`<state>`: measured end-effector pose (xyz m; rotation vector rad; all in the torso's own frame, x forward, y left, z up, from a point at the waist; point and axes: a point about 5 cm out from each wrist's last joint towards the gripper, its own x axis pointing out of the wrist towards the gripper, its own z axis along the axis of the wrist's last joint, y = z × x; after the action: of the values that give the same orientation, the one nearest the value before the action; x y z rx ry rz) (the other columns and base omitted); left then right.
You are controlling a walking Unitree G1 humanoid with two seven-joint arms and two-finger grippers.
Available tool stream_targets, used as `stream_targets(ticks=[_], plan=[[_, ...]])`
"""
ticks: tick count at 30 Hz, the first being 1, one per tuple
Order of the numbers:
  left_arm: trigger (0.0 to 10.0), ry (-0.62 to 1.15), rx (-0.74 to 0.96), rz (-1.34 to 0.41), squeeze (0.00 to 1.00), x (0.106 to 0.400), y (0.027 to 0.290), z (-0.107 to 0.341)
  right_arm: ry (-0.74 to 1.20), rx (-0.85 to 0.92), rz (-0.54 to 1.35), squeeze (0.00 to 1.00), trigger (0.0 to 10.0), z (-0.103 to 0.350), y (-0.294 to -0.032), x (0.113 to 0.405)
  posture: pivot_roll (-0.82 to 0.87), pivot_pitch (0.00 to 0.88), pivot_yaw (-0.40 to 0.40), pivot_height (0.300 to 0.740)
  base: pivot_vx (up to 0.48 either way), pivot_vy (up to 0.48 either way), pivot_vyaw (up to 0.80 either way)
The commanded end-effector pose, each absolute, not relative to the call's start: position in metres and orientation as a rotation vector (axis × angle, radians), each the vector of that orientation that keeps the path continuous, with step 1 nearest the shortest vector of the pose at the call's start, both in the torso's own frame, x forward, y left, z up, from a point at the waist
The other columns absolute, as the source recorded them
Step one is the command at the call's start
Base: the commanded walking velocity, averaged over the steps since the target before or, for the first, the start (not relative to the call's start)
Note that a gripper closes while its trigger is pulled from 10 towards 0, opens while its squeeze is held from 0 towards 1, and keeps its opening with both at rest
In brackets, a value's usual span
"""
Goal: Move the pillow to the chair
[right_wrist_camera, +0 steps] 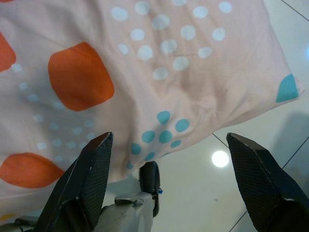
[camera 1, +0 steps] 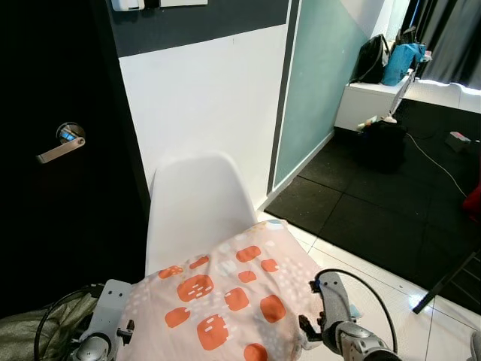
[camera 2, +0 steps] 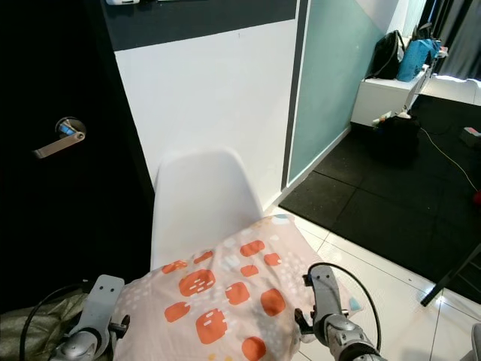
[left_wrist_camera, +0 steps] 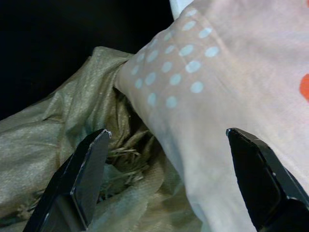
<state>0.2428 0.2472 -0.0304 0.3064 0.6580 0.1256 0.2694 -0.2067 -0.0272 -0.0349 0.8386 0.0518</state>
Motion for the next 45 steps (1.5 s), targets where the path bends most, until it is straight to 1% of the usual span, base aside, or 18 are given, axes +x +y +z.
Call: stream_targets(ticks=[1, 9, 21, 28, 34, 37, 40, 42, 45], plan=[[10.0, 0.673, 0.287, 0.122, 0.0, 0.238, 0.246, -0.035, 0.834, -0.022, 0.046, 0.0, 10.0, -0.025, -0.206, 0.273, -0.13, 0.0, -0.048, 0.74, 0.0, 0.0, 0.0], [10.0, 0.661, 0.263, 0.145, 0.0, 0.237, 0.247, -0.034, 0.831, -0.022, 0.055, 0.0, 10.0, -0.023, -0.202, 0.276, -0.12, 0.0, -0.053, 0.74, 0.0, 0.0, 0.0], [10.0, 0.663, 0.244, 0.155, 0.0, 0.236, 0.253, -0.033, 0.836, -0.014, 0.052, 0.0, 10.0, -0.023, -0.201, 0.276, -0.12, 0.002, -0.057, 0.74, 0.0, 0.0, 0.0], [10.0, 0.663, 0.239, 0.163, 0.0, 0.236, 0.254, -0.033, 0.83, 0.0, 0.047, 0.0, 10.0, -0.023, -0.2, 0.276, -0.12, 0.033, -0.056, 0.74, 0.0, 0.0, 0.0], [10.0, 0.67, 0.213, 0.18, 0.0, 0.236, 0.255, -0.034, 0.823, 0.02, 0.032, 0.0, 10.0, -0.023, -0.2, 0.277, -0.12, 0.033, -0.053, 0.74, 0.0, 0.0, 0.0], [10.0, 0.68, 0.217, 0.182, 0.0, 0.236, 0.255, -0.034, 0.814, 0.047, 0.01, 0.0, 10.0, -0.023, -0.2, 0.277, -0.12, 0.056, -0.06, 0.74, -0.315, 0.0, 0.0], [10.0, 0.68, 0.224, 0.182, 0.0, 0.236, 0.255, -0.033, 0.809, 0.053, 0.004, 0.0, 10.0, -0.022, -0.2, 0.277, -0.12, 0.05, -0.061, 0.74, -0.375, 0.0, 0.0], [10.0, 0.681, 0.228, 0.191, 0.0, 0.236, 0.257, -0.033, 0.809, 0.049, 0.006, 0.0, 10.0, -0.022, -0.2, 0.278, -0.12, 0.067, -0.066, 0.74, -0.396, 0.0, 0.0], [10.0, 0.682, 0.228, 0.192, 0.0, 0.236, 0.258, -0.032, 0.808, 0.055, 0.006, 0.0, 10.0, -0.022, -0.199, 0.278, -0.12, 0.048, -0.066, 0.74, -0.401, 0.0, 0.0]])
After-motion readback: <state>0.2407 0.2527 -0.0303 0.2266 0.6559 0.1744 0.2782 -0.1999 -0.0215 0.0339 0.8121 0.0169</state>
